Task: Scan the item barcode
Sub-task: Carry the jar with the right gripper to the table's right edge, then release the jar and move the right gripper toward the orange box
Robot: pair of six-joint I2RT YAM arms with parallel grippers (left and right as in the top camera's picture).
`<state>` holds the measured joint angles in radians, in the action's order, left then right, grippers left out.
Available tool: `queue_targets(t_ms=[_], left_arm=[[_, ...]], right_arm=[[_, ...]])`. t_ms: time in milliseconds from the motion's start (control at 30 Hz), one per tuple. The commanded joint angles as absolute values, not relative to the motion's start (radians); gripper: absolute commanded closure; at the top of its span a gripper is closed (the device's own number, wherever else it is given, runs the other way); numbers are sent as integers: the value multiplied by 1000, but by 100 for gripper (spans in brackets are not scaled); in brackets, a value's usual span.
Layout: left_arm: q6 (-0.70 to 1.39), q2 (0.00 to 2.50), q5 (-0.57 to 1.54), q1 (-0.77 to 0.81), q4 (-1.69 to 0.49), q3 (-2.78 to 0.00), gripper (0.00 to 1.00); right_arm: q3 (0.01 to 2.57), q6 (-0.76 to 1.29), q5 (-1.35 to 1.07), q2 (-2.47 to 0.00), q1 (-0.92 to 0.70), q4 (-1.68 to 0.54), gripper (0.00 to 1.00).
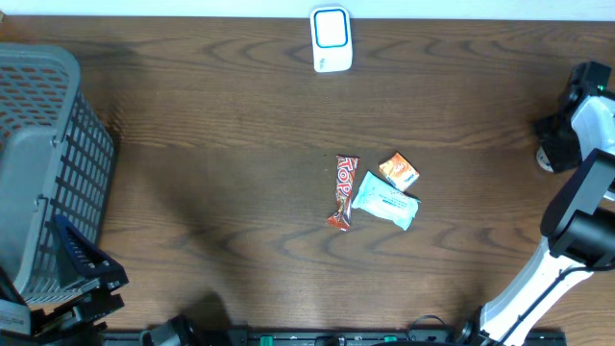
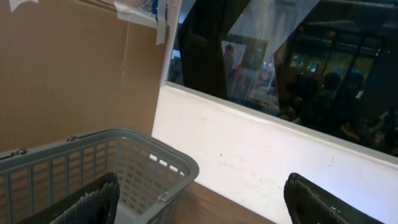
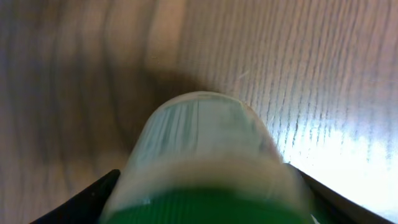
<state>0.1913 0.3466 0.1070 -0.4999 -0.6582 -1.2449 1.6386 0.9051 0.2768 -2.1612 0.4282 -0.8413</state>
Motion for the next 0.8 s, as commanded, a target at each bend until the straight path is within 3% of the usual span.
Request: queue_targets(t_ms=[0, 133, 233, 767], left_arm=[[204, 338, 123, -496, -659, -1233, 15], [204, 338, 123, -496, -658, -1219, 15], [204, 338, 123, -496, -658, -1208, 15], [204, 338, 123, -496, -659, -1201, 15]], right_arm=[[1592, 977, 221, -2155, 461, -802, 22], [1562, 1002, 101, -2155, 502, -748, 16], [1563, 994, 64, -2154, 530, -743, 1], [1590, 787, 43, -2005, 691, -759, 1]])
